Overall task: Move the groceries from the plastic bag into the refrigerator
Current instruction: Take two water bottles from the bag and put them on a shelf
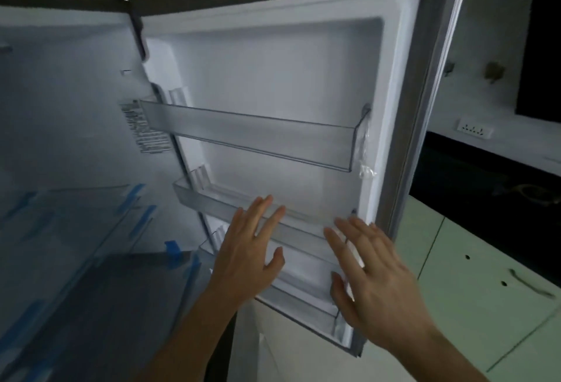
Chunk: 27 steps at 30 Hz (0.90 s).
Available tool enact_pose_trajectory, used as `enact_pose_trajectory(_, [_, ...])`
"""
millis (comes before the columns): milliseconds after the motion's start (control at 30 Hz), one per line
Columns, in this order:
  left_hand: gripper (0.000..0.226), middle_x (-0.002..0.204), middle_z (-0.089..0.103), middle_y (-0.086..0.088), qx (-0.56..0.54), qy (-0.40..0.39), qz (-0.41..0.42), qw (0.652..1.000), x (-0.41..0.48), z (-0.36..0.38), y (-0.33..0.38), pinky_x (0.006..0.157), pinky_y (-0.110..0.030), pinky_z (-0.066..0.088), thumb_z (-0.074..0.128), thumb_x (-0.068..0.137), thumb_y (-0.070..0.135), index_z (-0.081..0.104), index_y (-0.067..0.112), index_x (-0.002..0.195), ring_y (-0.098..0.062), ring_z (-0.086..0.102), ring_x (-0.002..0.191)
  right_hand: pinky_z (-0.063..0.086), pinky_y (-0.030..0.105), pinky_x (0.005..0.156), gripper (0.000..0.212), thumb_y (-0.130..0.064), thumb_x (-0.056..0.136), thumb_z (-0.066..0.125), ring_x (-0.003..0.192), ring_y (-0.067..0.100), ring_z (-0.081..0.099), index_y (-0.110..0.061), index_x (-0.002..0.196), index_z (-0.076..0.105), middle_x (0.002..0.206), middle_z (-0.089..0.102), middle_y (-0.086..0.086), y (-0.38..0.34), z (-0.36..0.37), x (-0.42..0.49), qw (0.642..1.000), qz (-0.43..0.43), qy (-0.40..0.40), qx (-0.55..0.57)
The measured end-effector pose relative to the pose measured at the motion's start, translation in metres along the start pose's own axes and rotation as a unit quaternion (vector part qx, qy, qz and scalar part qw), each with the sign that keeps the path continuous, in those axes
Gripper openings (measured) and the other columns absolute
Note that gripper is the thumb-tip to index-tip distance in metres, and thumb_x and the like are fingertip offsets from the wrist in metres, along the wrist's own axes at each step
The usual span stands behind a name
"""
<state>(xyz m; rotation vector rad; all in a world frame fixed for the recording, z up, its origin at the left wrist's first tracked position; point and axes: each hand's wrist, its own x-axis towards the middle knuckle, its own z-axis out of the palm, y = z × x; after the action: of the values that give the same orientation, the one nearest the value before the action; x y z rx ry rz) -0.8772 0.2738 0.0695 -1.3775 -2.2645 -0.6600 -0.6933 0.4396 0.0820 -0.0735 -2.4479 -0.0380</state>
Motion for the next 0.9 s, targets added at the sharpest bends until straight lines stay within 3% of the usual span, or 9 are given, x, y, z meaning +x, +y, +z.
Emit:
enact_pose_trajectory(133, [0.072,0.161,0.026,-0.001,0.040,-0.003,-0.001,0.999,0.032,0.010,-0.019,0.123,-0.046,0.011,0.056,0.087,0.033,0.032,0.017,0.152,-0.016,0.017,0.151,0.035,0.052,0.116,0.063,-0.028,0.088,0.055,0.144,0.033,0.037,-0.008,0.147,0.044,0.153,0.044,0.016,0.014,0.027,0.038,0.999,-0.007,-0.034,0.002])
enact_pose_trajectory(400, [0.075,0.160,0.030,-0.001,0.108,-0.064,0.020,0.992,0.069,0.027,-0.060,0.119,-0.054,0.023,0.052,0.086,0.039,0.028,0.016,0.154,-0.018,0.023,0.150,0.033,0.054,0.116,0.073,-0.047,0.092,0.051,0.143,0.032,0.040,-0.010,0.153,0.034,0.154,0.043,0.013,0.051,0.084,0.083,0.993,0.019,-0.105,-0.043])
enact_pose_trajectory(733, [0.080,0.161,0.028,-0.001,0.126,-0.038,-0.006,0.991,0.115,0.066,-0.059,0.120,-0.048,0.024,0.051,0.084,0.042,0.027,0.013,0.154,-0.017,0.024,0.149,0.028,0.052,0.119,0.083,-0.037,0.080,0.068,0.139,0.029,0.045,-0.015,0.152,0.035,0.147,0.052,0.007,0.117,0.125,0.130,0.992,0.044,-0.110,-0.051])
enact_pose_trajectory(900, [0.085,0.161,0.027,-0.002,0.146,-0.052,-0.052,0.987,0.140,0.084,-0.057,0.120,-0.051,0.022,0.057,0.081,0.043,0.026,0.013,0.154,-0.019,0.026,0.149,0.021,0.048,0.121,0.082,-0.037,0.082,0.064,0.139,0.025,0.042,-0.024,0.154,0.028,0.147,0.048,0.002,0.152,0.140,0.159,0.986,0.036,-0.158,-0.034])
